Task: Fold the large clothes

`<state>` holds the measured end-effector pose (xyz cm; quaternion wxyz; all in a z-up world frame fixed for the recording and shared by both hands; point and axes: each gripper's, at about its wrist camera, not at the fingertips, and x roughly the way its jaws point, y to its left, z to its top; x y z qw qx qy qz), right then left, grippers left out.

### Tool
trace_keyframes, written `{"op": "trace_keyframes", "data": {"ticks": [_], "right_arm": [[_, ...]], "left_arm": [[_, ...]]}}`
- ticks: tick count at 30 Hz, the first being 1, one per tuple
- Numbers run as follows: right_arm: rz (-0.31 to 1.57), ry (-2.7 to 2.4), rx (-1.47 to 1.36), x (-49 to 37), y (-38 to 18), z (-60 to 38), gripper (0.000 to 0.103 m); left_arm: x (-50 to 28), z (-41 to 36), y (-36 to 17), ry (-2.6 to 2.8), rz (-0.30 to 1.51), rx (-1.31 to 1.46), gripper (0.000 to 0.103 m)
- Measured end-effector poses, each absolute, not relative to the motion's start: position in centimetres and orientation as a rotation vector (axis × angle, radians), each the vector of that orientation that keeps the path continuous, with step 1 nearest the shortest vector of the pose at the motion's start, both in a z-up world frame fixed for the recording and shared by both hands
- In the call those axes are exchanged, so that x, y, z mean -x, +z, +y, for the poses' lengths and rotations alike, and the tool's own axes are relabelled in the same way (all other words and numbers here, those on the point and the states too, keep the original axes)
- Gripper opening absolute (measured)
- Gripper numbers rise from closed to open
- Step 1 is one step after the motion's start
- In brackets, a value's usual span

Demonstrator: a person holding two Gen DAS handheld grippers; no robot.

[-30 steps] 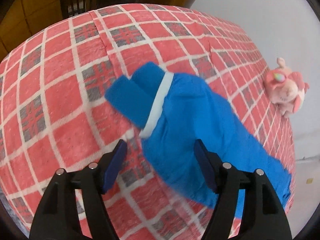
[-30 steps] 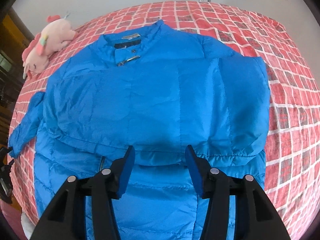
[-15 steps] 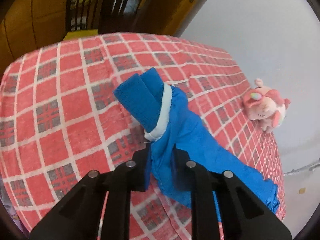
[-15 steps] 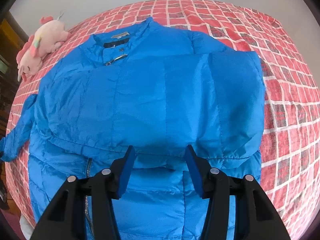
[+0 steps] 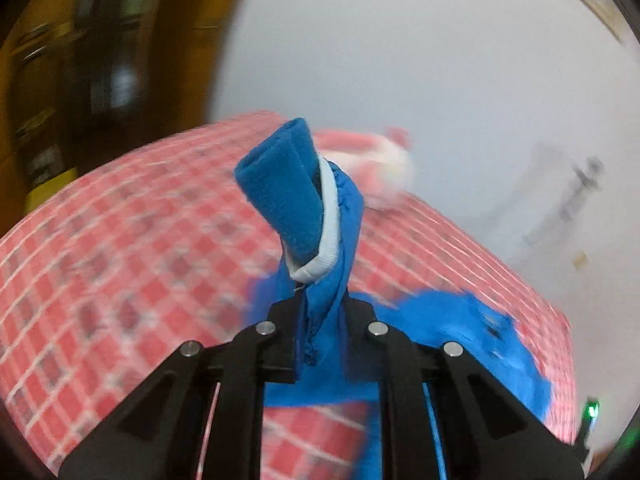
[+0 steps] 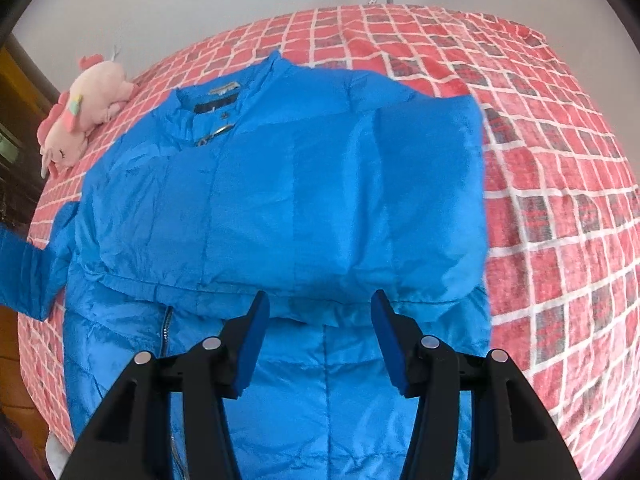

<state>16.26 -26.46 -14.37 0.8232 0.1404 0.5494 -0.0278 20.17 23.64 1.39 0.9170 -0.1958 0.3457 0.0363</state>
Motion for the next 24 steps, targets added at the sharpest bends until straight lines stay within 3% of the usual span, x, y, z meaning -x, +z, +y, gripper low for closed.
{"op": "trace_keyframes", "data": {"ticks": [11, 21, 23, 24], "right_arm": [[1.167, -0.070, -0.331, -14.6, -14.9, -29.1, 0.053], [1.189, -0.044, -0.338, -15.1, -16.2, -29.2, 0.053], [1.189, -0.042, -0.342, -15.2, -16.3, -29.3, 0.053], [1.189, -0.042, -0.345, -15.2, -16.2, -29.4, 0.053]], "left_arm": [[-25.4, 2.5, -3.9, -0.227, 0.857, 0.164, 0.011], [-27.7, -1.5, -13.3, -0.274, 1.075, 0.057, 0.012], [-27.3, -1.2, -12.9, -0.339, 1.085, 0.084, 0.025], [-27.1, -1.0, -12.6, -0.394, 1.089, 0.116, 0.047]]}}
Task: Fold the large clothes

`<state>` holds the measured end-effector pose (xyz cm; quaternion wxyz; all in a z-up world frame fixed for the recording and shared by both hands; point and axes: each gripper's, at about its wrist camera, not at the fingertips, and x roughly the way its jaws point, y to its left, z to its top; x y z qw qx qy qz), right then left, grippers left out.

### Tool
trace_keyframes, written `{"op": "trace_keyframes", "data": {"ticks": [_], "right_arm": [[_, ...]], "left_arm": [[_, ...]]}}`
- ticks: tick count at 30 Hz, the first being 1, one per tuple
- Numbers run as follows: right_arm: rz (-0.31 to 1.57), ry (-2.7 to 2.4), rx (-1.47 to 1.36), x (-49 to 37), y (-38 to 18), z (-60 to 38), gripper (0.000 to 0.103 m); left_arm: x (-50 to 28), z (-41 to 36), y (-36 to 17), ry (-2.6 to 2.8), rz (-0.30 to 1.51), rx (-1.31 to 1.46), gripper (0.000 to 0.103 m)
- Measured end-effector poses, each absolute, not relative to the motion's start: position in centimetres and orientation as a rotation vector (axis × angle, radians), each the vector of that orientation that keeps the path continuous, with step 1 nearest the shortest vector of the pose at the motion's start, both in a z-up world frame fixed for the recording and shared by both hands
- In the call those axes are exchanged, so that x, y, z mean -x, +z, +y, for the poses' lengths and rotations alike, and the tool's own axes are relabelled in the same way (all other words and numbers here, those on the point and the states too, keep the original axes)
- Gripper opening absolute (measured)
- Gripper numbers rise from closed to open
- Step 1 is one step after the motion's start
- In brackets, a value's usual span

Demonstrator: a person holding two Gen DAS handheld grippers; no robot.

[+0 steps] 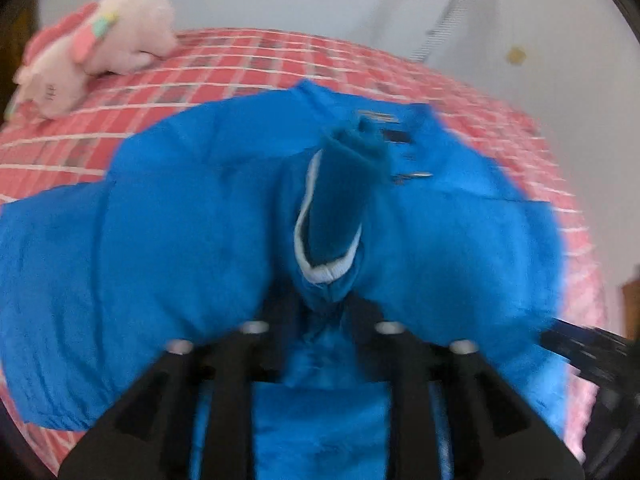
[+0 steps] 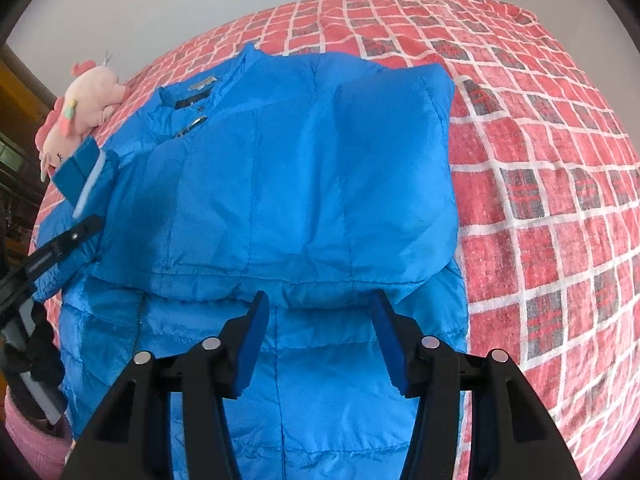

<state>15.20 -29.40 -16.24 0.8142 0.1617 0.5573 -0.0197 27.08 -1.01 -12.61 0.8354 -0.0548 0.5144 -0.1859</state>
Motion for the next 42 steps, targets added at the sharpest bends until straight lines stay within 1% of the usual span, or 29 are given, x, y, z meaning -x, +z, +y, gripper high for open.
{"op": "trace_keyframes", "data": {"ticks": [1, 2, 5, 7, 10, 12, 15, 18, 22, 23, 28, 29, 30, 31, 32, 33, 36, 39, 42], "right_arm": [[1.190, -0.042, -0.347, -15.3, -16.2, -29.4, 0.053], [1.189, -0.042, -0.347, -15.4, -16.1, -29.4, 0.054], [1.175, -0.013, -0.351, -15.7, -15.4, -28.9, 0.054], [1.164, 0.032, -0.363, -16.3, -14.7, -28.0, 0.054], [1.161, 0.123, -0.381, -17.8, -13.8, -26.1, 0.062], [1.170, 0.188, -0.396, -19.1, -13.3, -24.5, 0.064], [1.190, 0.290, -0.399, -21.1, -13.1, -21.5, 0.068], [1.225, 0.346, -0.388, -22.7, -13.6, -18.4, 0.068], [1.291, 0.390, -0.465, -24.9, -15.6, -15.1, 0.068], [1.301, 0.390, -0.483, -25.2, -16.0, -14.7, 0.070], [1.293, 0.420, -0.559, -27.2, -17.0, -12.9, 0.069], [1.289, 0.425, -0.552, -27.6, -16.9, -12.5, 0.060], [1.281, 0.428, -0.533, -27.9, -16.9, -12.1, 0.046], [1.280, 0.421, -0.497, -28.2, -16.9, -11.5, 0.042], [1.281, 0.416, -0.484, -28.3, -16.9, -11.5, 0.034], [1.279, 0.416, -0.486, -28.3, -16.9, -11.5, 0.028], [1.228, 0.432, -0.485, -27.6, -16.0, -12.7, 0.022], [1.161, 0.366, -0.412, -26.2, -14.1, -14.8, 0.022], [1.125, 0.274, -0.398, -24.6, -12.8, -18.3, 0.021]], "left_arm": [[-26.5, -0.7, -11.9, -0.459, 1.085, 0.156, 0.063], [-25.9, -0.4, -11.2, -0.493, 1.071, 0.166, 0.064], [-24.1, 0.4, -9.3, -0.538, 1.033, 0.146, 0.065], [-23.9, 2.6, -8.8, -0.491, 1.035, 0.171, 0.065], [-24.4, 5.5, -8.9, -0.328, 1.031, 0.149, 0.065], [-25.1, 7.3, -9.6, -0.181, 1.051, 0.088, 0.065], [-25.6, 9.1, -10.9, -0.115, 1.080, 0.101, 0.064], [-25.6, 9.4, -11.4, -0.104, 1.079, 0.098, 0.064], [-25.4, 9.4, -11.1, -0.109, 1.066, 0.098, 0.065], [-25.7, 9.7, -10.8, -0.111, 1.065, 0.111, 0.065], [-25.1, 10.5, -10.3, -0.097, 1.050, 0.129, 0.065], [-25.1, 10.6, -10.3, -0.094, 1.051, 0.130, 0.065], [-25.1, 10.7, -10.3, -0.090, 1.052, 0.132, 0.065], [-25.1, 10.7, -10.2, -0.088, 1.053, 0.134, 0.065], [-25.2, 10.8, -10.1, -0.088, 1.052, 0.137, 0.065], [-25.2, 10.8, -10.0, -0.088, 1.049, 0.138, 0.065], [-25.0, 10.7, -9.2, -0.086, 1.025, 0.129, 0.065], [-25.0, 10.5, -8.5, -0.086, 0.999, 0.129, 0.066], [-25.2, 9.8, -8.2, -0.096, 0.988, 0.125, 0.066]]}}
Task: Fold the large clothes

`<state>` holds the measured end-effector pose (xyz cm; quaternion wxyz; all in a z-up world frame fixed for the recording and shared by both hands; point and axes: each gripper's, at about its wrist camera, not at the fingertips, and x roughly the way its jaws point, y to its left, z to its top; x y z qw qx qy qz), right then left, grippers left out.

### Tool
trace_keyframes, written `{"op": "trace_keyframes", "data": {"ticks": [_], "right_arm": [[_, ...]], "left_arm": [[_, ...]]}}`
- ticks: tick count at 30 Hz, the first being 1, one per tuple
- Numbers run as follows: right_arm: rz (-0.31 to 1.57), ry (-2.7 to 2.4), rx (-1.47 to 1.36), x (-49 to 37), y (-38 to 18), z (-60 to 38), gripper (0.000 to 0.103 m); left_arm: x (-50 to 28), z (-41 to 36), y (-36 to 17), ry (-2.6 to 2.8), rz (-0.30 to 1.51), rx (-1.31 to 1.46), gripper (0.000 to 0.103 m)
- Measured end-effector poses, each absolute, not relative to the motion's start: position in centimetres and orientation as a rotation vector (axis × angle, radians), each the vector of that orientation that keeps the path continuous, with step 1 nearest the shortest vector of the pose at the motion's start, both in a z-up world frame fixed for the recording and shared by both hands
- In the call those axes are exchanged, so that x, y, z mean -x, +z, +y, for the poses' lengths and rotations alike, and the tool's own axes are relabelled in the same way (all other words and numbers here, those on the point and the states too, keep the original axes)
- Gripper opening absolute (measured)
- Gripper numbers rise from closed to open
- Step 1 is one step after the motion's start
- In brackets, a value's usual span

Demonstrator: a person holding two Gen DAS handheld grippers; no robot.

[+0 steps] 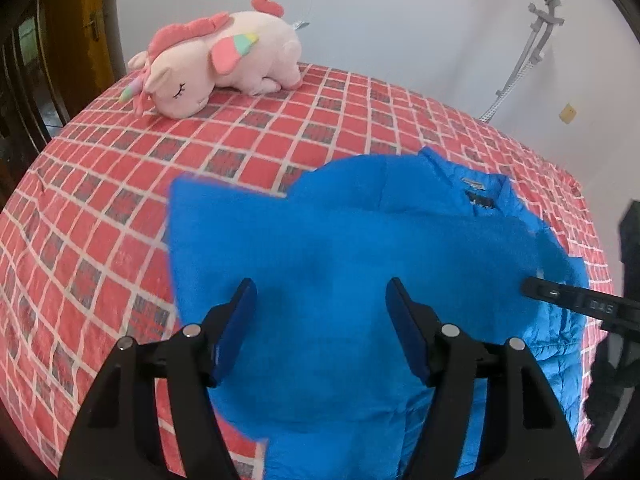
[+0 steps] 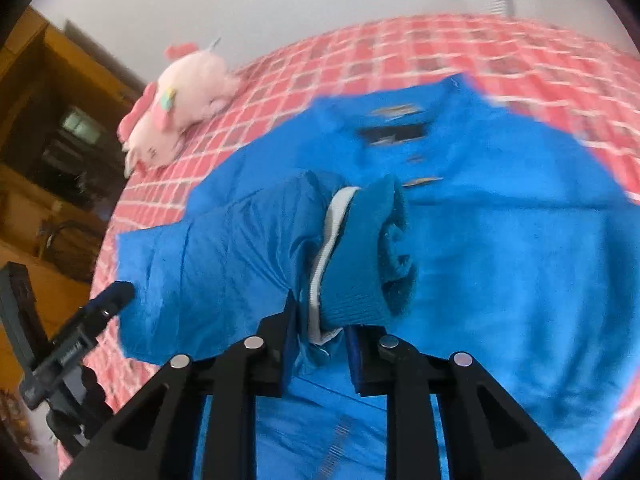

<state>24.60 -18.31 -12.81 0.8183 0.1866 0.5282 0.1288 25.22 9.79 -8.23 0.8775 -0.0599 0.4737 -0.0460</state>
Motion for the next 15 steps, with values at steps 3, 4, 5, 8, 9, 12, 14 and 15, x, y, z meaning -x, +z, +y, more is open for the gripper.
{"op": "trace_keyframes", "data": {"ticks": [3, 4, 5, 8, 9, 12, 14, 15], "right_arm": [[1.106, 0.184, -0.415, -23.1, -12.3, -22.1, 0.021], [1.098, 0.151, -0.422, -22.6, -12.2, -23.4, 0.021], [1.091, 0.099, -0.422, -21.9, -12.1, -25.1, 0.021], [1.077, -0.035, -0.417, -20.0, -12.0, -29.5, 0.021], [1.076, -0.044, -0.446, -19.7, -12.2, -30.5, 0.021], [1.081, -0.082, -0.510, -18.5, -13.1, -33.5, 0.021], [1.093, -0.083, -0.546, -18.2, -14.2, -34.5, 0.021], [1.101, -0.076, -0.565, -18.3, -14.9, -34.7, 0.021]], "left_arm": [[-25.4, 8.4, -8.4, -0.122, 0.981, 0.101, 0.066], [-25.5, 7.8, -8.4, -0.125, 0.979, 0.087, 0.067], [-25.5, 7.1, -8.5, -0.126, 0.980, 0.070, 0.067], [-26.0, 5.8, -9.2, -0.148, 1.000, 0.064, 0.067], [-26.2, 5.5, -9.5, -0.150, 1.007, 0.061, 0.067], [-26.8, 4.4, -10.8, -0.148, 1.030, 0.029, 0.067], [-27.3, 3.7, -12.0, -0.146, 1.059, -0.003, 0.067], [-27.6, 3.4, -12.7, -0.136, 1.078, -0.027, 0.067]]}}
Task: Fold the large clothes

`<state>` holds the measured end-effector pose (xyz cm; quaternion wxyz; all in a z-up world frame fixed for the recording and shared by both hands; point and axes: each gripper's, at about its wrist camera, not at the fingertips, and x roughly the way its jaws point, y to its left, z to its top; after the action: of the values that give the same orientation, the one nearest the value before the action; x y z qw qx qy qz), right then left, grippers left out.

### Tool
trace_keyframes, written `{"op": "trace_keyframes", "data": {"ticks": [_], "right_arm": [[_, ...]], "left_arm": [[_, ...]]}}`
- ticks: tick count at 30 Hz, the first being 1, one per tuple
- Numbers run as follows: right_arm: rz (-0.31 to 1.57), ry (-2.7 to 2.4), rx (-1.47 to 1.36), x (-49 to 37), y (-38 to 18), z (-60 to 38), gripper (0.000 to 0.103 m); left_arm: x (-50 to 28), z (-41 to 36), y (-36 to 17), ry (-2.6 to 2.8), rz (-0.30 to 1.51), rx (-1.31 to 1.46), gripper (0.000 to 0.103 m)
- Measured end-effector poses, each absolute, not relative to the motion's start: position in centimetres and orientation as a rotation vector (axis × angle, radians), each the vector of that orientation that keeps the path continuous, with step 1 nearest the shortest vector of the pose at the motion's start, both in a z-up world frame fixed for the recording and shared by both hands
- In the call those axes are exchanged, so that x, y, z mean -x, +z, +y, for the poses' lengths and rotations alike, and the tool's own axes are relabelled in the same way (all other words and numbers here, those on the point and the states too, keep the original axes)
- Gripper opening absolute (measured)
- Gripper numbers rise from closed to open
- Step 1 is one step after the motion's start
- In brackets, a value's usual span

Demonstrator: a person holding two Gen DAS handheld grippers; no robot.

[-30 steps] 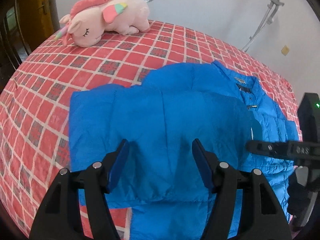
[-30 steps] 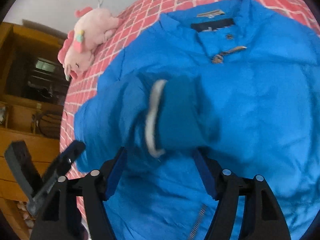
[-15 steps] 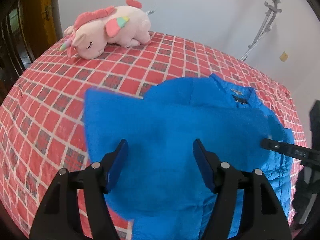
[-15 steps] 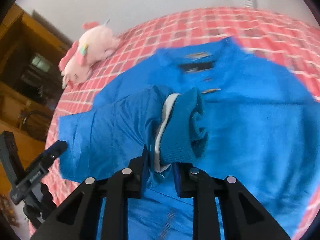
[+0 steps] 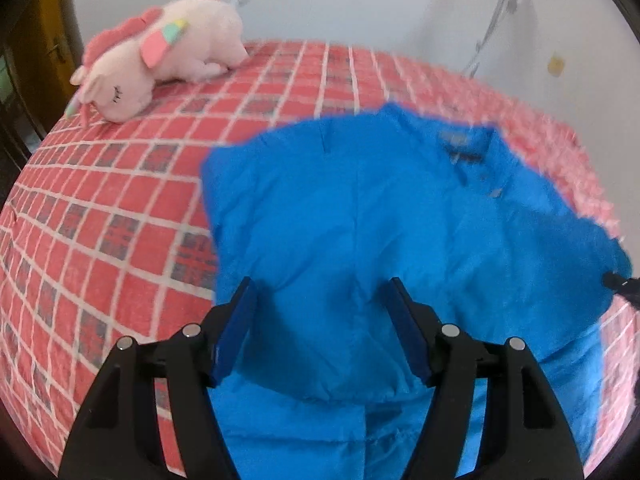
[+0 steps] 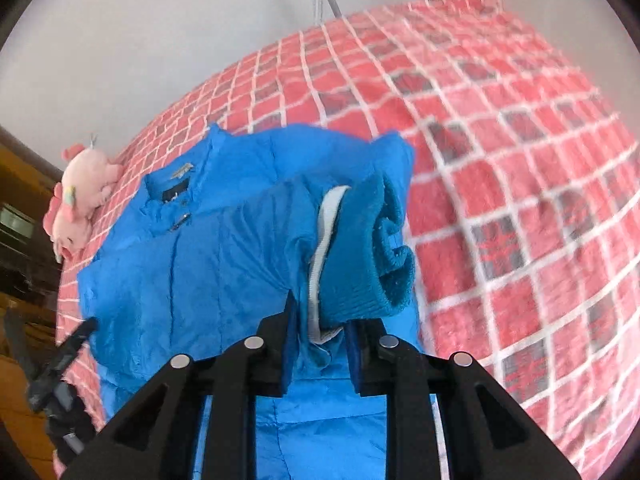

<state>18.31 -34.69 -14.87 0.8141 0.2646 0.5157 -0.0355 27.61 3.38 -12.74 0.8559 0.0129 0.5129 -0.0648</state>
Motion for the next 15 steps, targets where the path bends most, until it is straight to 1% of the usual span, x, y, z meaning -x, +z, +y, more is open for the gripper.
{"op": "trace_keyframes", "data": {"ticks": [4, 7, 10, 11, 14, 15], "right_arm": [[1.123, -0.067, -0.582, -18.7, -17.2, -34.9, 0.024], [1.127, -0.059, -0.572, -18.7, -17.5, -34.6, 0.025], [1.100, -0.074, -0.602, -17.6, -15.8, -35.1, 0.036], [1.075, -0.094, -0.604, -17.0, -14.9, -35.4, 0.038], [0.942, -0.166, -0.513, -15.0, -11.0, -35.4, 0.039], [0.926, -0.155, -0.490, -15.0, -10.3, -34.9, 0.039]], "left_arm": [[-28.2, 3.0, -14.9, -0.143, 1.084, -0.064, 0.072], [-28.4, 3.6, -14.8, -0.156, 1.095, -0.038, 0.072], [-27.9, 3.7, -13.8, -0.153, 1.092, -0.048, 0.071], [-27.6, 3.7, -13.2, -0.149, 1.081, -0.049, 0.071], [-26.3, 3.6, -10.5, -0.159, 0.993, -0.038, 0.072], [-26.1, 2.9, -9.8, -0.168, 0.973, -0.047, 0.072]]}}
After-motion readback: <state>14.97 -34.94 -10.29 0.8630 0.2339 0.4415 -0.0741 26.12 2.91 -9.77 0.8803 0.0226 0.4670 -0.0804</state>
